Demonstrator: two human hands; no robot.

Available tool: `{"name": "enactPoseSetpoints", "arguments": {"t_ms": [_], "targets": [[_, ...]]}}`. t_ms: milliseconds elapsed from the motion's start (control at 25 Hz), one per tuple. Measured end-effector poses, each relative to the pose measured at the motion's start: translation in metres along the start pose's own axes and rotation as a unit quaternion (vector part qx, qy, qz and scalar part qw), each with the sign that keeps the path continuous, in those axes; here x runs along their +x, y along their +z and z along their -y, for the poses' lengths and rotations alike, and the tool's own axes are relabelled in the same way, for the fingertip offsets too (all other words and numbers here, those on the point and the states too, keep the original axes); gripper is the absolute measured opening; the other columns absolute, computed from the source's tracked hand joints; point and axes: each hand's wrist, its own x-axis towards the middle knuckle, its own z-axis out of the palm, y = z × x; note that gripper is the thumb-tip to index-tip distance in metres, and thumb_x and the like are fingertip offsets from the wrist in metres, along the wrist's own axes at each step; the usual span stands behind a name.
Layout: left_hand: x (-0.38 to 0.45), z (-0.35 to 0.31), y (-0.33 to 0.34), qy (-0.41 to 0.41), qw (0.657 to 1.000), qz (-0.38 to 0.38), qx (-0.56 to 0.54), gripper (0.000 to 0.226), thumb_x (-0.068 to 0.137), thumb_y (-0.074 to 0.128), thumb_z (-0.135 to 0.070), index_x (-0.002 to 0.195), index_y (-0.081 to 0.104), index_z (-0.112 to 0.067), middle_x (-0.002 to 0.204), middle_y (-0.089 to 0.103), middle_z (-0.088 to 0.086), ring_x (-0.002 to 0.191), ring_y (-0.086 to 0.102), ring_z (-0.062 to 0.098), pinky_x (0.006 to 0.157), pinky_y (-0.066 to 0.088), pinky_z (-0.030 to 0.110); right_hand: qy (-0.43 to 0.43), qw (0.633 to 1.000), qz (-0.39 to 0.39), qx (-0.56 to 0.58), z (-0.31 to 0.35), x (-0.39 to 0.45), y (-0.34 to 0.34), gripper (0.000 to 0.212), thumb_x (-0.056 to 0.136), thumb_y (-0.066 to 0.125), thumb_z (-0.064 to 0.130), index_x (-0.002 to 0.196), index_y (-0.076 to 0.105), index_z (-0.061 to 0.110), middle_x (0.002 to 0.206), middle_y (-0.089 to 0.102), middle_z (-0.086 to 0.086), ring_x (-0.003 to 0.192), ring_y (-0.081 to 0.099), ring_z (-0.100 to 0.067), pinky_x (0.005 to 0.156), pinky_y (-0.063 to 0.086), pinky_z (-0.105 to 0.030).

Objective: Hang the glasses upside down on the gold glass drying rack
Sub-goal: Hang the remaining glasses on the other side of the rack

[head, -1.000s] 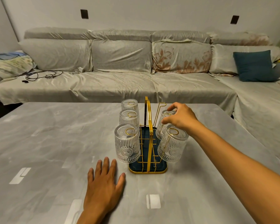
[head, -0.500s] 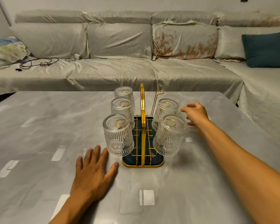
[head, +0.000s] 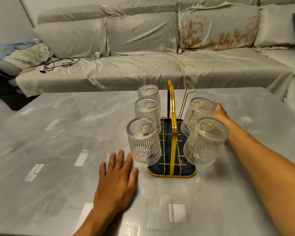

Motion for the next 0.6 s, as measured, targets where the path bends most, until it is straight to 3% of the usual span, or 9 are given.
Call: {"name": "enactPoseSetpoints", "arguments": {"t_ms": [160,200,320,480,600], "targets": [[0.001,-0.001,0.001,-0.002,1.000,-0.002,-0.002,0.063,0.093,0.010,-0.059,0.152,0.000,-0.040,0.163,-0.008,-0.007,0.148,-0.014,0.014,0.119,-0.009,0.042,0.012,0.997,-0.066,0.046,0.005,-0.015,-0.014,0.048,0.079,0.071,0.024,0.120,0.051,0.011,0.106,0.056,-0.002,0.075,0.053,-0.014,0.056,0.041,-0.019],[0.002,-0.001,0.001,0.000,1.000,-0.002,-0.002,0.064,0.092,0.010,-0.059,0.152,0.002,-0.039,0.164,-0.007,-0.006,0.149,-0.012,0.015,0.119,-0.008,0.043,0.003,0.994,-0.077,0.072,0.009,-0.021,-0.022,0.048,0.075,0.074,0.030,0.115,0.055,0.014,0.106,0.060,-0.001,0.075,0.056,-0.011,0.058,0.047,-0.018],[-0.001,-0.001,-0.001,-0.018,1.000,-0.008,0.000,0.068,0.089,0.010,-0.064,0.152,0.006,-0.039,0.165,-0.002,-0.001,0.150,-0.009,0.022,0.119,-0.006,0.048,-0.020,0.990,-0.086,0.112,0.031,-0.043,-0.057,0.055,0.060,0.081,0.043,0.105,0.058,0.021,0.108,0.065,-0.001,0.086,0.062,-0.015,0.073,0.056,-0.036],[-0.007,-0.004,-0.002,-0.089,0.996,0.008,0.006,0.075,0.083,0.006,-0.074,0.151,0.003,-0.043,0.164,-0.006,0.004,0.148,-0.013,0.032,0.116,-0.010,0.054,-0.055,0.990,-0.072,0.112,0.074,-0.071,-0.098,0.075,0.053,0.083,0.045,0.119,0.052,0.026,0.112,0.063,-0.002,0.088,0.065,-0.024,0.065,0.056,-0.039],[-0.006,0.003,-0.009,-0.064,0.997,0.026,0.038,0.075,0.082,0.005,-0.075,0.150,0.003,-0.045,0.165,-0.002,0.002,0.149,-0.005,0.034,0.115,0.002,0.054,-0.094,0.985,-0.115,0.085,0.108,-0.085,-0.112,0.081,0.048,0.086,0.044,0.114,0.043,0.026,0.107,0.057,0.001,0.089,0.059,-0.016,0.066,0.050,-0.036]]}}
